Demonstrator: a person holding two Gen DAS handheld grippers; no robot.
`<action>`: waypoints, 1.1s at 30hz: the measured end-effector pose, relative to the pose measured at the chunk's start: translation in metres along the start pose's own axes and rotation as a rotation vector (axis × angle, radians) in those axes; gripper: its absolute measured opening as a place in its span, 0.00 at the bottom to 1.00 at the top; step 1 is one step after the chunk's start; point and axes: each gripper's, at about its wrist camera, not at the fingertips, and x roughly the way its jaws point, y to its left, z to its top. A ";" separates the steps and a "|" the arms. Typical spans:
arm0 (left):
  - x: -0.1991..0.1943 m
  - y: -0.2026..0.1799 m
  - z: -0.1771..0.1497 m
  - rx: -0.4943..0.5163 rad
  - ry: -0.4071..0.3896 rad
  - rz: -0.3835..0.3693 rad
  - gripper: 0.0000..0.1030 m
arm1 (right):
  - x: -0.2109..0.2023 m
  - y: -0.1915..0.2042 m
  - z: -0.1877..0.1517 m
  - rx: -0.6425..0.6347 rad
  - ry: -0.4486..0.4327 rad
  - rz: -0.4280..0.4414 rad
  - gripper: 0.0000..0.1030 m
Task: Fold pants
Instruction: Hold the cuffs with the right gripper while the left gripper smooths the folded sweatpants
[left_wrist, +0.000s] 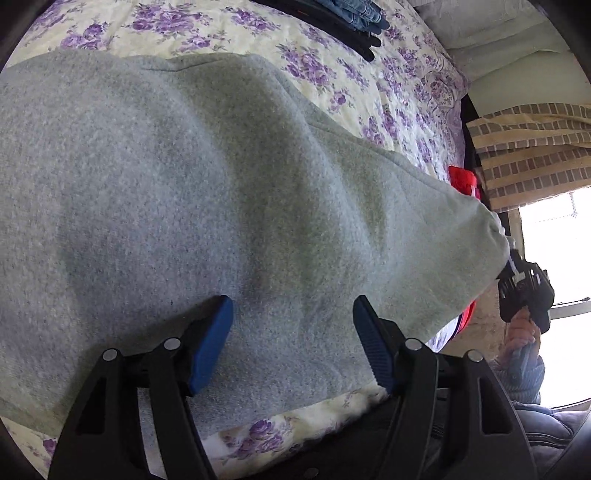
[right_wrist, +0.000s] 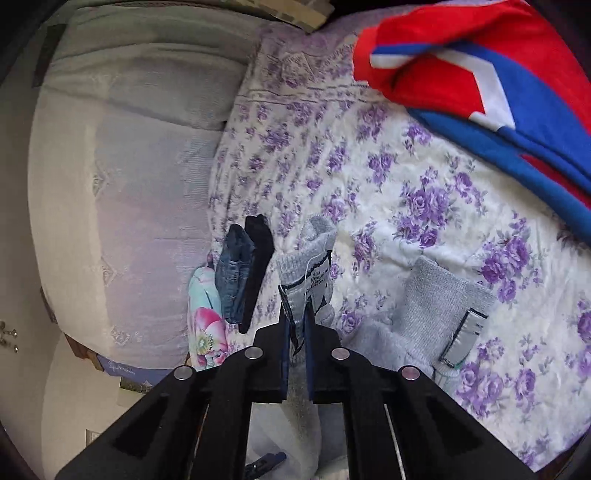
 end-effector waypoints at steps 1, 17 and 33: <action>-0.001 0.002 0.001 0.000 0.000 0.000 0.64 | -0.008 -0.009 -0.003 0.003 -0.014 -0.023 0.06; -0.008 -0.018 0.007 0.108 0.008 0.003 0.64 | -0.004 -0.073 -0.022 0.145 0.011 -0.123 0.25; 0.014 -0.034 0.010 0.134 0.071 0.025 0.72 | -0.001 -0.074 -0.013 0.094 -0.033 -0.168 0.05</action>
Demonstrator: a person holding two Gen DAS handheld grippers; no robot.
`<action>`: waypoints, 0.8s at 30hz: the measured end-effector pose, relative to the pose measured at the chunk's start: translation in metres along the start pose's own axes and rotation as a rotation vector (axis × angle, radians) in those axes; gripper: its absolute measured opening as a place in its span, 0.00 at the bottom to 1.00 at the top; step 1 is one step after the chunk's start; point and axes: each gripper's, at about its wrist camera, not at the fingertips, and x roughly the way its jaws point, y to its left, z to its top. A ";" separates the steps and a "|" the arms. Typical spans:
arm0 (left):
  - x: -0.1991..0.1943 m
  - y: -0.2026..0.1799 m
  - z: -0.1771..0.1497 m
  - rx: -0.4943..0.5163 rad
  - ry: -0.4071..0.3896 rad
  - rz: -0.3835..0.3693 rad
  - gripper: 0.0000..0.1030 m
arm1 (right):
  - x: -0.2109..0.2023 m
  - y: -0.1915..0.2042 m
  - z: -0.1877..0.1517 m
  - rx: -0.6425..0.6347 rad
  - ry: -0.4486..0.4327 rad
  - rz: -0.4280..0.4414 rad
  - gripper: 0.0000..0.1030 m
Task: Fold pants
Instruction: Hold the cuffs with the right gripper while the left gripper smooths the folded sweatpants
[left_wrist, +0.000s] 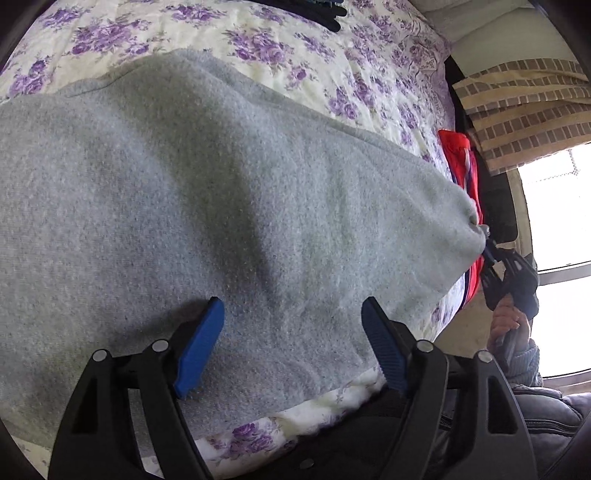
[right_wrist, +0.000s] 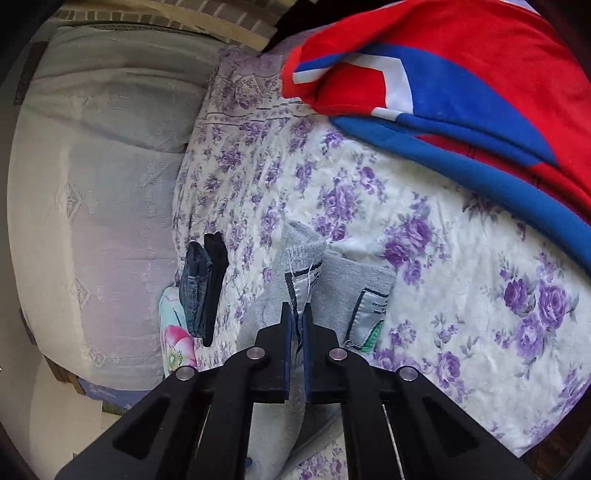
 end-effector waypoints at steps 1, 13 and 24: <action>-0.002 -0.003 0.000 0.011 -0.008 -0.003 0.72 | 0.009 -0.015 0.000 0.024 0.019 -0.040 0.05; 0.043 -0.121 0.042 0.280 0.030 -0.097 0.72 | 0.015 -0.032 0.006 0.094 0.108 0.078 0.49; 0.141 -0.181 0.019 0.539 0.025 0.269 0.94 | 0.042 -0.028 0.008 0.068 0.114 0.125 0.50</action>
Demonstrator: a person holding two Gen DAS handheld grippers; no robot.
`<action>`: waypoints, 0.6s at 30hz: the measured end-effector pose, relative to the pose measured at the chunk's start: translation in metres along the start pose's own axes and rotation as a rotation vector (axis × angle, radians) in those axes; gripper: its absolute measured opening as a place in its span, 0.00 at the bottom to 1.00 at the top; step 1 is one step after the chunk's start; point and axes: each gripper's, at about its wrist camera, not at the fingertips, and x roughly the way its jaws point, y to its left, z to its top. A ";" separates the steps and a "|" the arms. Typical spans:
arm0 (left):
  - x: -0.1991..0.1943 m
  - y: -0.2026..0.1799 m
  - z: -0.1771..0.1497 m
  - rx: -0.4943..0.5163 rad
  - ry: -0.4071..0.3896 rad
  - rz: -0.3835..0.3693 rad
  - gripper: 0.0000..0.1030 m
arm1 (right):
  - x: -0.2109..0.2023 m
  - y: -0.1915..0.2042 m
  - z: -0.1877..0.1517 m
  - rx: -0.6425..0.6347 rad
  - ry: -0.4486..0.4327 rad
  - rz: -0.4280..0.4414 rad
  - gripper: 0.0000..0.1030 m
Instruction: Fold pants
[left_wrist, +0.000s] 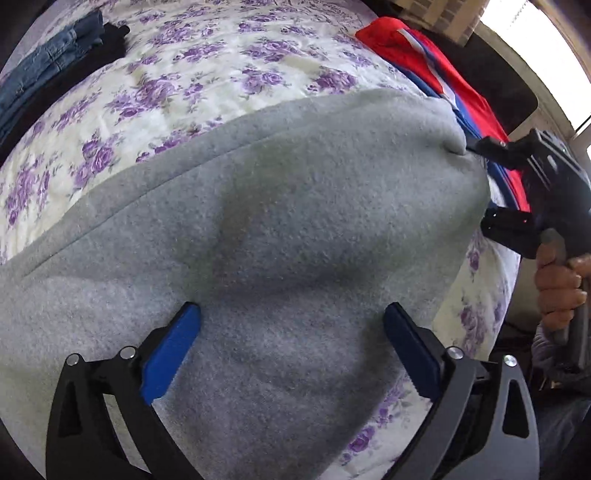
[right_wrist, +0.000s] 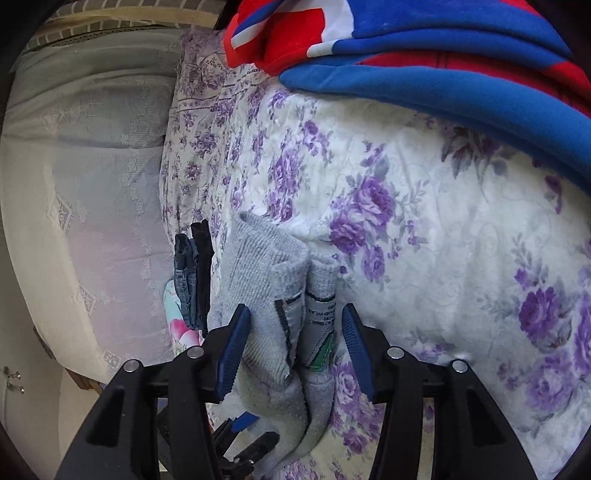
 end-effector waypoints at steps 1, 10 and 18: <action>-0.005 0.002 0.000 -0.009 -0.020 -0.011 0.94 | 0.001 0.002 0.000 0.001 0.007 0.007 0.52; -0.051 0.084 -0.035 -0.364 -0.151 -0.112 0.92 | 0.003 -0.009 0.001 0.054 -0.024 0.052 0.22; -0.046 0.085 -0.040 -0.292 -0.141 -0.085 0.86 | -0.019 0.042 -0.016 -0.072 -0.117 0.021 0.12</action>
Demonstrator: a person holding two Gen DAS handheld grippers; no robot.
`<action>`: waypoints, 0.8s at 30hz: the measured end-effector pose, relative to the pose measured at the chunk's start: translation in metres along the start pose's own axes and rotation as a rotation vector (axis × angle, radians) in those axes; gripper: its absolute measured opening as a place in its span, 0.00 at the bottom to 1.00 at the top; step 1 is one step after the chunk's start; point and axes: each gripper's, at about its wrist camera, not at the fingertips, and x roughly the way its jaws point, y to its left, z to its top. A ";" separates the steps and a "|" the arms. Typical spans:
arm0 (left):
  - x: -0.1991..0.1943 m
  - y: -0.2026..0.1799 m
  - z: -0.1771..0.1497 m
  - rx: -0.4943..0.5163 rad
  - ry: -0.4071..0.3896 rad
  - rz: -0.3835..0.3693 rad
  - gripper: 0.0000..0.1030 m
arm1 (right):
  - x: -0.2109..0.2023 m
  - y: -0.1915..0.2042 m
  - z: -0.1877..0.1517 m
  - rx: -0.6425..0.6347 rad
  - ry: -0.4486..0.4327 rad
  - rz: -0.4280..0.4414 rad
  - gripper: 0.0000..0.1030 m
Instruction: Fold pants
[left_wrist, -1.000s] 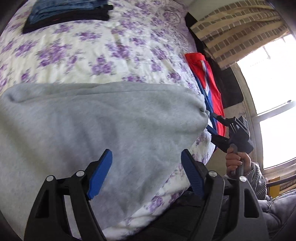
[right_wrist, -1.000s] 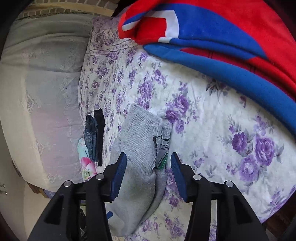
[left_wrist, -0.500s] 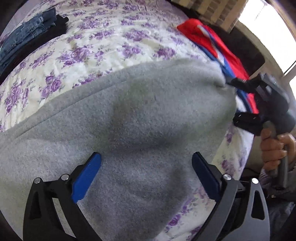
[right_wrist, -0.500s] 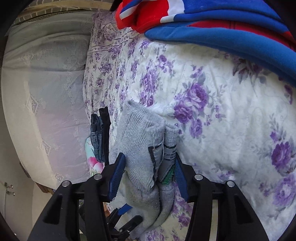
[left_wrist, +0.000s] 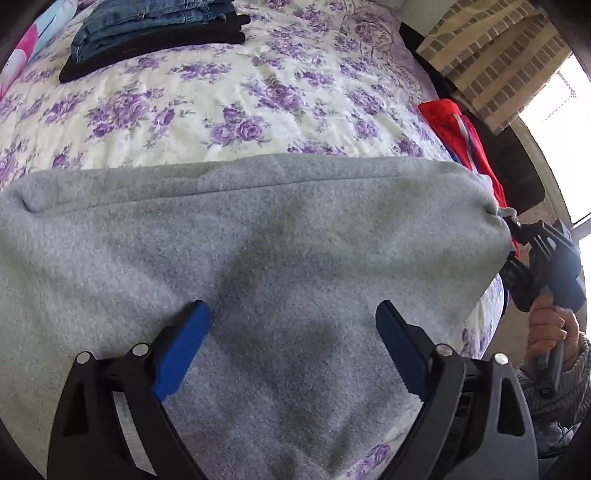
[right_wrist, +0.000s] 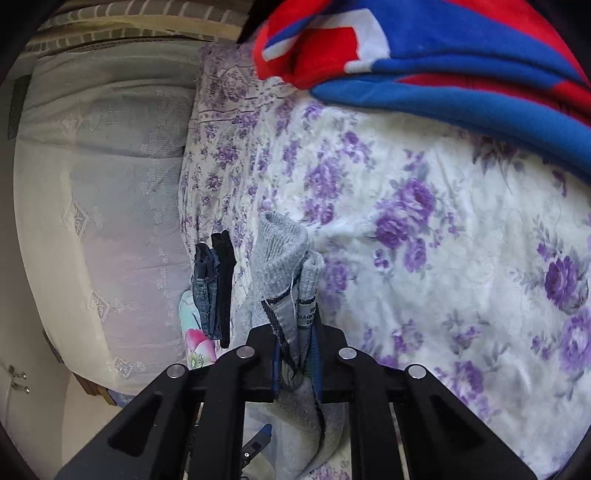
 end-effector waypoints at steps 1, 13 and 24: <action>-0.006 0.004 -0.001 -0.016 -0.018 -0.008 0.86 | -0.004 0.015 -0.002 -0.051 -0.013 -0.013 0.12; -0.112 0.121 -0.033 -0.334 -0.199 -0.021 0.86 | 0.015 0.213 -0.120 -0.853 -0.039 -0.047 0.12; -0.236 0.233 -0.119 -0.598 -0.436 0.078 0.86 | 0.154 0.186 -0.352 -1.704 0.399 -0.168 0.12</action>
